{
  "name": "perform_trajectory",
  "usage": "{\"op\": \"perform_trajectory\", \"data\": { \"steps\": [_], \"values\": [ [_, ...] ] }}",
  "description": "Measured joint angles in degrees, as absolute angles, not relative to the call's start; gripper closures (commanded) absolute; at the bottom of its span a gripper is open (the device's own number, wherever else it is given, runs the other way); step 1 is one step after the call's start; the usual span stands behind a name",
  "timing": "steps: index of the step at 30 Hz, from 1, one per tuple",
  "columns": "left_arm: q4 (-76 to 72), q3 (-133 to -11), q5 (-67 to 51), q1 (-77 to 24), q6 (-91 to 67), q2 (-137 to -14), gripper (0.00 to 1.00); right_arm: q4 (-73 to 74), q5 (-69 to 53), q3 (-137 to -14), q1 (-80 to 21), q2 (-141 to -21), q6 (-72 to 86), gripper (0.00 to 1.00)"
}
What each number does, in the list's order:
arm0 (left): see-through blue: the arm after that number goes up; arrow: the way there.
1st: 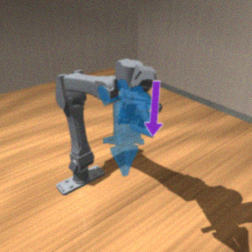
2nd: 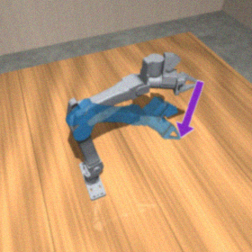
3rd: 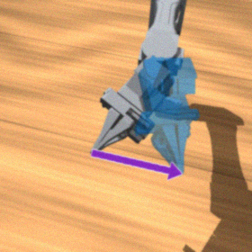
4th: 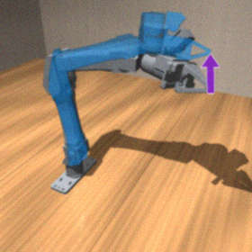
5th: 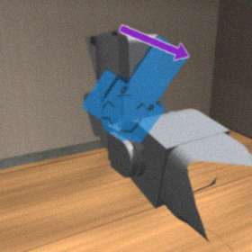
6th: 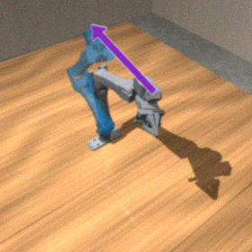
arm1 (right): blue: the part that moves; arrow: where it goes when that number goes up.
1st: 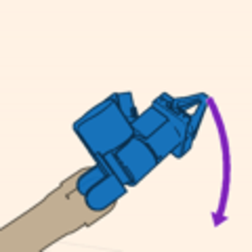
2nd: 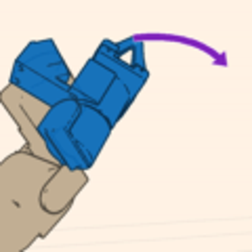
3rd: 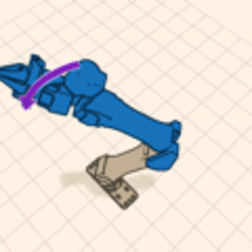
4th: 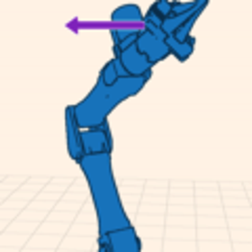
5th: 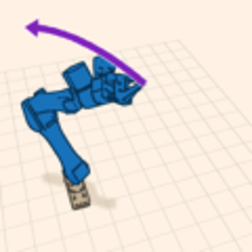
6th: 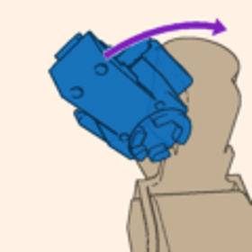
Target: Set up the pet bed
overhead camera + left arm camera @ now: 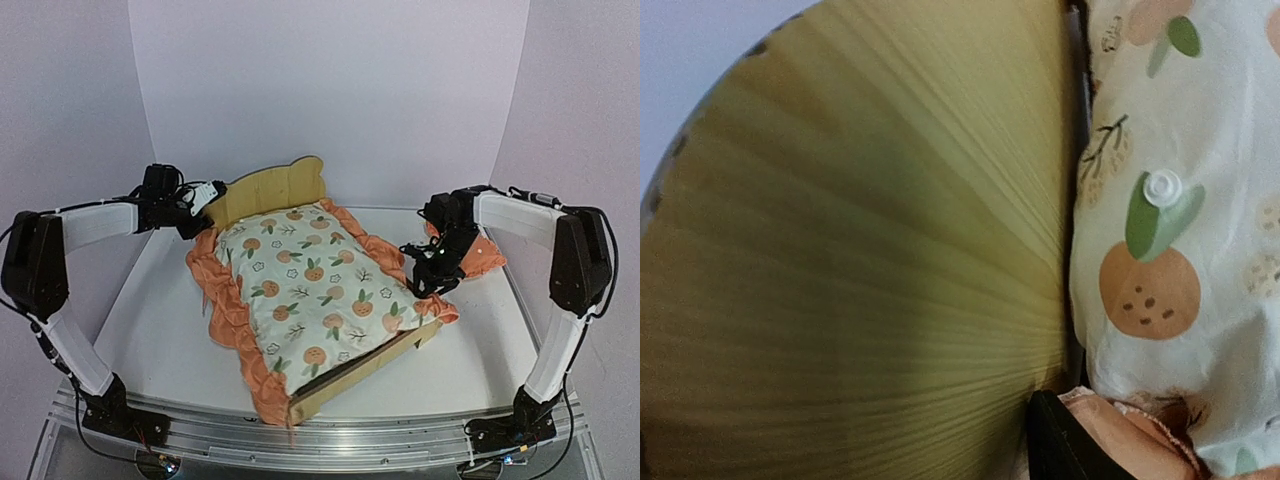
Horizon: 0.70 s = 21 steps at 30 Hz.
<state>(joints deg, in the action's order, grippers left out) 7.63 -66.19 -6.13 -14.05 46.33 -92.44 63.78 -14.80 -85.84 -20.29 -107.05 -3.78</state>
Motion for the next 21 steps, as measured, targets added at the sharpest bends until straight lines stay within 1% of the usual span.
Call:
{"op": "perform_trajectory", "data": {
  "steps": [3,6,10,13,16,18,21],
  "values": [
    [7.54,-75.25,-8.47,-12.67,46.72,-100.60,0.48,64.28,-13.93,-84.04,-27.59,-105.20,0.62,0.57],
    [8.33,-82.15,-11.21,-12.23,46.99,-106.35,0.47,64.13,-13.17,-82.61,-32.24,-103.70,5.57,0.57],
    [10.85,-90.23,-13.87,-12.41,47.66,-112.24,0.45,62.79,-13.81,-81.16,-34.84,-102.17,11.41,0.54],
    [13.52,-96.33,-14.71,-12.49,46.85,-116.07,0.41,61.82,-16.66,-81.24,-35.12,-102.01,13.24,0.52],
    [14.94,-96.51,-16.51,-12.44,45.37,-115.84,0.36,62.32,-19.38,-82.69,-34.26,-101.89,12.86,0.52],
    [16.83,-94.04,-18.73,-12.43,44.80,-113.08,0.34,62.55,-21.10,-84.37,-32.95,-101.39,12.45,0.51],
    [23.29,-90.91,-22.59,-12.55,44.74,-107.09,0.32,62.86,-22.04,-86.54,-28.14,-99.34,12.21,0.51]
  ]
}}
